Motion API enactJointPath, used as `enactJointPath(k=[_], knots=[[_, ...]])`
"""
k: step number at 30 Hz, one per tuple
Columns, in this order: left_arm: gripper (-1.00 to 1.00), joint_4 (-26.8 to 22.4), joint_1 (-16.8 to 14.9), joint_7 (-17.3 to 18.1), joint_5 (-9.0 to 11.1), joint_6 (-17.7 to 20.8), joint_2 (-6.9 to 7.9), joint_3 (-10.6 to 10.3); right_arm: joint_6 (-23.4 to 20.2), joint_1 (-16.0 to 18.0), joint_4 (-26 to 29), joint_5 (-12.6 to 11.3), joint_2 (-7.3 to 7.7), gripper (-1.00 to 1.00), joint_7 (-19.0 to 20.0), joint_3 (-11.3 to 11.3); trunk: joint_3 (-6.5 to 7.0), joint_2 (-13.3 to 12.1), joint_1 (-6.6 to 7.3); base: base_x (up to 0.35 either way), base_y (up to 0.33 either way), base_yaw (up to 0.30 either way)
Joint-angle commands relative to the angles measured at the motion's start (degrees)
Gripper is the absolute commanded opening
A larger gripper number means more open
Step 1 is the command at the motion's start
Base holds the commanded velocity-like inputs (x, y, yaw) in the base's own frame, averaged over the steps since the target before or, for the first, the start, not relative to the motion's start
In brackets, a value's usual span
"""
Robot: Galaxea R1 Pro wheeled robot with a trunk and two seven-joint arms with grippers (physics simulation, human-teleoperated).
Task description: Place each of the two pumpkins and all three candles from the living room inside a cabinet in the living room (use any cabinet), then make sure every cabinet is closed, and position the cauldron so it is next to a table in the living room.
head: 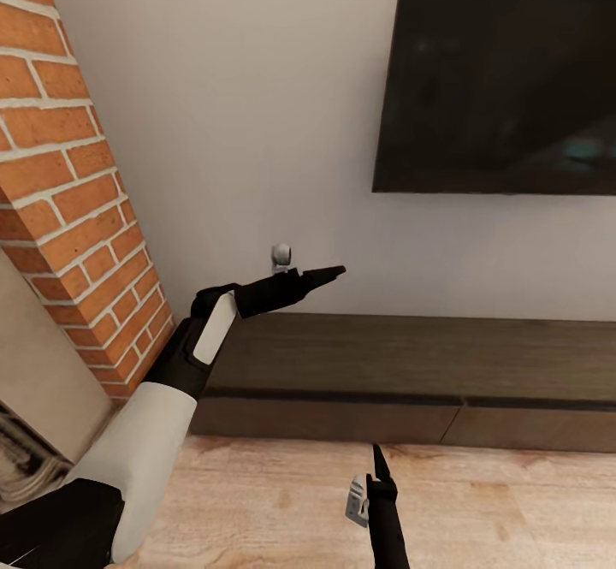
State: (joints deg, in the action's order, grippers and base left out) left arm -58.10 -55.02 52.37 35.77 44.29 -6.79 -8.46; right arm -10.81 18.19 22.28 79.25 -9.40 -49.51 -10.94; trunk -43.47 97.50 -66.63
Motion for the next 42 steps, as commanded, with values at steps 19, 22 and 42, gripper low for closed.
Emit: enactJointPath(k=[19,22,42], knots=[[1.0,0.1,0.0,1.1,0.1,0.0,-0.04,-0.1,0.3,0.0,0.1,-0.1,0.01,1.0,-0.4,-0.2,-3.42,7.6,-4.18,0.0,0.0,0.0],[1.0,0.1,0.0,1.2,0.1,0.0,-0.06,-0.1,0.4,0.0,0.1,-0.1,0.0,1.0,-0.5,-0.2,-3.95,8.8,-4.84,0.0,0.0,0.0],[1.0,0.3,0.1,1.2,0.1,-0.1,0.02,-0.1,0.3,0.0,0.6,-0.2,0.0,1.0,-0.7,-0.2,-7.55,16.9,-9.23,0.0,0.0,0.0]])
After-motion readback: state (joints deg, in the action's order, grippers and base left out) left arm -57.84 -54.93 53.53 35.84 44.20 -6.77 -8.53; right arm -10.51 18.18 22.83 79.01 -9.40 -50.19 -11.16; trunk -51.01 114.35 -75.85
